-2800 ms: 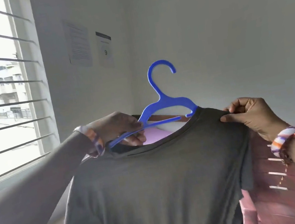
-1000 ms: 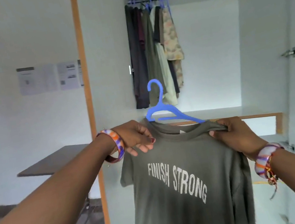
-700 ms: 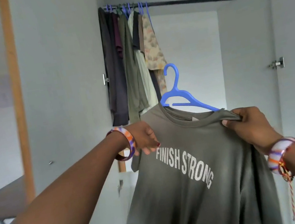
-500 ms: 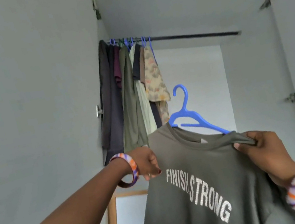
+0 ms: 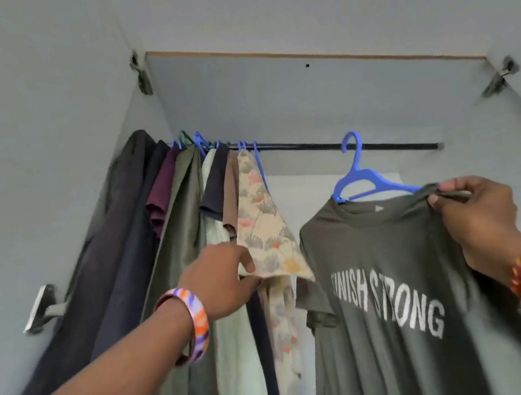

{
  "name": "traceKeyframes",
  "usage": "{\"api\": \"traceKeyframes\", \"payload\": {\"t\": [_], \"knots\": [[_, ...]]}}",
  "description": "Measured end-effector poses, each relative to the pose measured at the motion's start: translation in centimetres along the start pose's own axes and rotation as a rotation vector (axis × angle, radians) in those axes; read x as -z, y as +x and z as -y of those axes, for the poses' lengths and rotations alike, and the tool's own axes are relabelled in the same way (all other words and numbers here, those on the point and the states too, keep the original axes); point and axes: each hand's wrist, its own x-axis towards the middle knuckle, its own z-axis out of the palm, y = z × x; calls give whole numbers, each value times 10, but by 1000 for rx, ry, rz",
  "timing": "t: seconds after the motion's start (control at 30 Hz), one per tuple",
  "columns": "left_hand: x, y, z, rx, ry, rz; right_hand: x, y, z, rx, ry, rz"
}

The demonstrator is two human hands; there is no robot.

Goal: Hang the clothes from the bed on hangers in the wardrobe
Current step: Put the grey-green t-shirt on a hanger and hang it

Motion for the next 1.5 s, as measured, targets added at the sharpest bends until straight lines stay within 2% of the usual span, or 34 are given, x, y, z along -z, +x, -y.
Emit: {"api": "traceKeyframes", "payload": {"t": [0.1, 0.23, 0.37, 0.53, 0.73, 1.07, 1.33, 1.5], "knots": [[-12, 89, 15, -81, 61, -135, -88, 72, -17, 41, 54, 25], [-10, 193, 32, -146, 135, -247, -189, 149, -28, 12, 171, 183], [-6, 262, 41, -174, 178, -270, -259, 188, -37, 27, 135, 224], [-10, 297, 40, -326, 302, -277, -320, 208, -47, -14, 137, 184], [-11, 319, 49, -426, 357, -318, -362, 214, -57, -31, 133, 207], [-16, 341, 70, -394, 415, -433, -382, 212, -73, 58, -335, 474], [-27, 354, 76, -338, 375, -465, -416, 198, -49, 146, -228, 707], [-40, 357, 84, -328, 371, -413, -430, 175, -33, 170, -234, 847]]}}
